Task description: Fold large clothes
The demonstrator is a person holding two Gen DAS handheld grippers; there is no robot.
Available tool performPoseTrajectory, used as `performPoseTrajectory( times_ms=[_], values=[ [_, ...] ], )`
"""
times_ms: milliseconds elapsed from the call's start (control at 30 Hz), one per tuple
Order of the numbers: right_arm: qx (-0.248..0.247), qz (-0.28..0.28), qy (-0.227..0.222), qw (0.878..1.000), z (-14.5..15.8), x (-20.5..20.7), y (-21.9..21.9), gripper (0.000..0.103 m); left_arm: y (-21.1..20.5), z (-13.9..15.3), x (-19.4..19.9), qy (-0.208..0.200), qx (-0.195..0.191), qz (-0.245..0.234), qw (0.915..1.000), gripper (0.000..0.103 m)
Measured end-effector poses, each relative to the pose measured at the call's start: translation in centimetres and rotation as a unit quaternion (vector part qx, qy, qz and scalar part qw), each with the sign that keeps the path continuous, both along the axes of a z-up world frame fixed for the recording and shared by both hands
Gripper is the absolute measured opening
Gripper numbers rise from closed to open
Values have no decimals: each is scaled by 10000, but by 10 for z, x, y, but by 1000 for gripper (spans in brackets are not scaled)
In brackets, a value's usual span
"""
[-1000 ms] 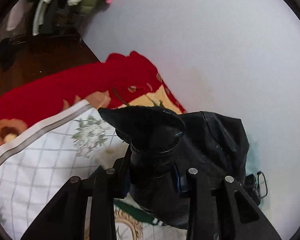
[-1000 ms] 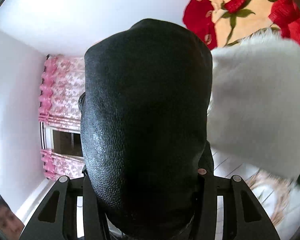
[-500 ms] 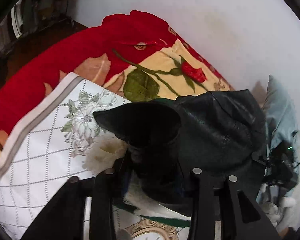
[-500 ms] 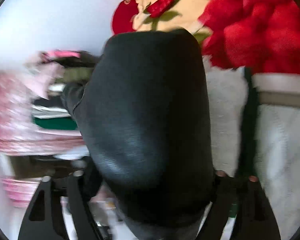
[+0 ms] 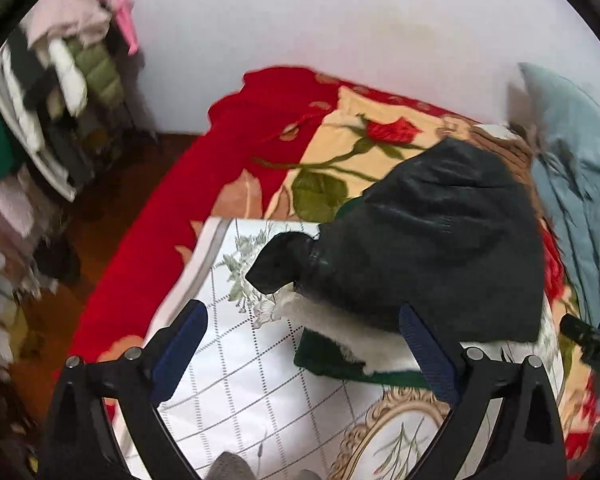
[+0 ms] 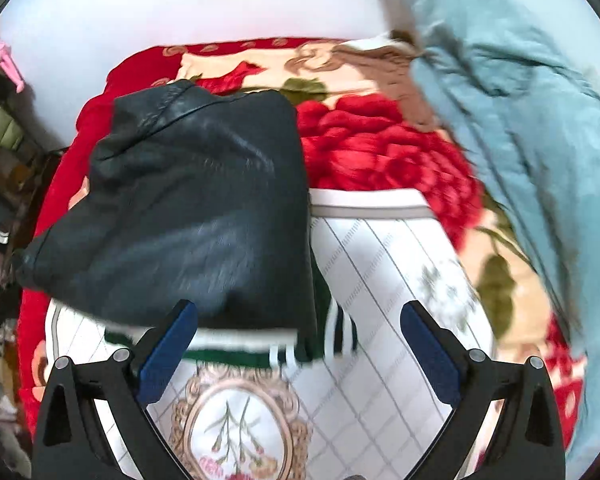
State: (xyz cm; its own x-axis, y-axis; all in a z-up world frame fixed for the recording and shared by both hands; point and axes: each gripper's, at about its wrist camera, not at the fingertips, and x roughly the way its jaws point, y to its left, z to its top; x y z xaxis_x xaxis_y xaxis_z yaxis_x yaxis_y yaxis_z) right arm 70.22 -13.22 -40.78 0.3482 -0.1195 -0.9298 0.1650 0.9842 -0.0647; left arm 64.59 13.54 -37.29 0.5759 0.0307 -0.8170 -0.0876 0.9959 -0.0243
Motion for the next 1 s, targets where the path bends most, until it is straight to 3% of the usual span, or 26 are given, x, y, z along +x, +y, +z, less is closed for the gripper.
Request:
performPoseTrajectory(
  times_ms=[133, 467, 800, 1000],
  values=[
    [-447, -193, -227, 9986, 57, -61, 23, 102, -4, 38, -29, -139, 88, -288, 9995, 99],
    [-806, -536, -790, 9922, 206, -200, 54, 102, -10, 143, -135, -522, 227, -972, 9936, 99],
    [-700, -667, -1324, 9865, 341, -329, 65, 102, -5, 227, -237, -799, 137, -1103, 9906, 99],
    [-794, -492, -1627, 9823, 401, -389, 79, 102, 0, 263, -280, -974, 71, -1048, 9897, 99]
  ],
)
